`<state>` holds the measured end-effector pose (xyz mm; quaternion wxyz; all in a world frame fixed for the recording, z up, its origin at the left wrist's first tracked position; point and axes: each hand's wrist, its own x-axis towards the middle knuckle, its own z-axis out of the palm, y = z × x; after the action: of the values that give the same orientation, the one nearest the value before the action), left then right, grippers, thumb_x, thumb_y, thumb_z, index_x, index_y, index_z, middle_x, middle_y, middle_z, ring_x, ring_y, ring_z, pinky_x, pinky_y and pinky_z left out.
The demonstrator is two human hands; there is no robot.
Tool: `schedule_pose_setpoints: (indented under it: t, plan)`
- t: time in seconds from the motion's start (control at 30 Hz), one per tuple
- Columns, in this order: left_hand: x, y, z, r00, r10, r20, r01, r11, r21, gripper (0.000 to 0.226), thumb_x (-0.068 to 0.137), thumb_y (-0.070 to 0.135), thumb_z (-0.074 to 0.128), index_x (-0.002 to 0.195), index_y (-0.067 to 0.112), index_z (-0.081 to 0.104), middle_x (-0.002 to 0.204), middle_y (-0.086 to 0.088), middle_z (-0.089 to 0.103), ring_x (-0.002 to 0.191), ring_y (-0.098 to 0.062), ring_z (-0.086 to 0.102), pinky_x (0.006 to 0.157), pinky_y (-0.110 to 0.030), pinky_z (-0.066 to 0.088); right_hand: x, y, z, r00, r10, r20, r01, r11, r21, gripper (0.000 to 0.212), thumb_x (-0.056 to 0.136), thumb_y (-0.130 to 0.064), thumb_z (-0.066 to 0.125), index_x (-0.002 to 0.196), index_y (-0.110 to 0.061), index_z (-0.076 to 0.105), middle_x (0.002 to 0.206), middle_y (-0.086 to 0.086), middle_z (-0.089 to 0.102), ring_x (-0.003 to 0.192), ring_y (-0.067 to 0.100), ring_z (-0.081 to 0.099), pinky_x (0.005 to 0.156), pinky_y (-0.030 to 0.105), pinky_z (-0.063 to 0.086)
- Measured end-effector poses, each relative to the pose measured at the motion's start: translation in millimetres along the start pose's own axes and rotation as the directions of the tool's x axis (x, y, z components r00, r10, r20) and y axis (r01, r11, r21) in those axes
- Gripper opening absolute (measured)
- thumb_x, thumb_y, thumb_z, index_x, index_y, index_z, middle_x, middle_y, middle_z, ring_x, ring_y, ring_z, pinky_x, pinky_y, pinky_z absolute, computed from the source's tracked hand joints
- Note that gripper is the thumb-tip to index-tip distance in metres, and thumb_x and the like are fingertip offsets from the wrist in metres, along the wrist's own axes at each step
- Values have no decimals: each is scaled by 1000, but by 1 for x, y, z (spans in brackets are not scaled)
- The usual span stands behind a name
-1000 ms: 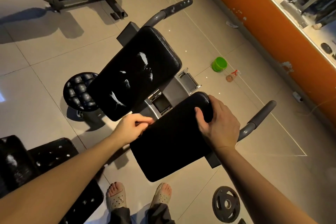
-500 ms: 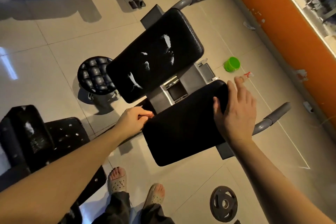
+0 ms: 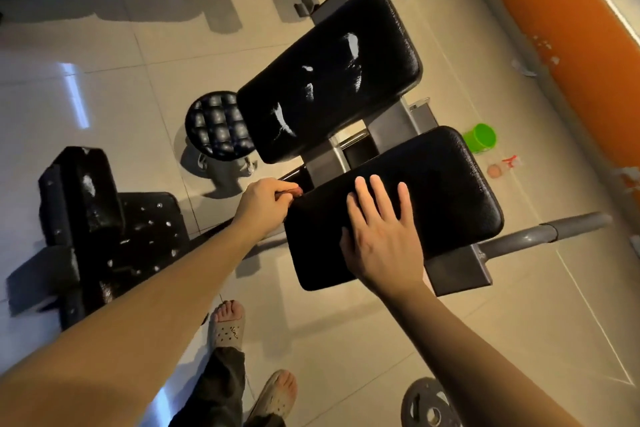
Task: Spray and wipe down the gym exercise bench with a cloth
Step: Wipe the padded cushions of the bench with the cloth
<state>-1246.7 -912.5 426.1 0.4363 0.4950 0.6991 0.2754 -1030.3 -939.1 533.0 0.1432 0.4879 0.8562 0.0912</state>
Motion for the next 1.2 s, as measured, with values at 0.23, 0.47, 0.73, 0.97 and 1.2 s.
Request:
schedule_pose_setpoints:
  t: [0.23, 0.47, 0.73, 0.97, 1.2]
  plan:
    - [-43, -27, 38, 908, -379, -176, 262, 845, -466, 30, 101, 9, 60, 126, 19, 73, 121, 1, 70, 110, -14, 61, 90, -24, 47, -4, 1, 5, 998, -12, -66, 11, 1000, -16, 59, 105, -47, 30, 150, -13, 47, 163, 12, 36, 156, 35, 20, 124, 59, 12]
    - [-120, -42, 82, 843, -538, -16, 373, 605, -704, 31, 97, 12, 69, 127, 20, 71, 107, 4, 67, 101, -14, 63, 87, -28, 52, -9, 3, 13, 993, -32, -113, 28, 999, -40, 58, 105, -48, 31, 150, -14, 48, 163, 12, 36, 156, 34, 20, 125, 59, 12]
    - [-91, -24, 60, 839, -542, -54, 334, 590, -735, 36, 98, 9, 66, 133, 18, 66, 121, 0, 66, 110, -18, 62, 84, -25, 50, -12, 4, 21, 987, -42, -155, 36, 998, -44, 59, 105, -48, 30, 149, -13, 49, 163, 13, 37, 156, 35, 20, 125, 58, 11]
    - [-132, -26, 72, 830, -558, 10, 412, 600, -686, 37, 94, 9, 72, 131, 16, 68, 112, 1, 69, 112, -23, 65, 102, -43, 54, -11, 8, 27, 987, -56, -150, 51, 998, -41, 61, 106, -49, 26, 150, -13, 47, 164, 13, 35, 156, 36, 19, 124, 59, 12]
    - [-178, -15, 44, 888, -438, 140, 427, 675, -602, 30, 91, 7, 75, 109, 30, 74, 111, 0, 74, 104, -17, 68, 85, -27, 55, -10, 7, 20, 992, -32, -119, 36, 999, 24, 60, 104, -49, 31, 148, -14, 50, 162, 12, 38, 155, 34, 22, 124, 59, 14]
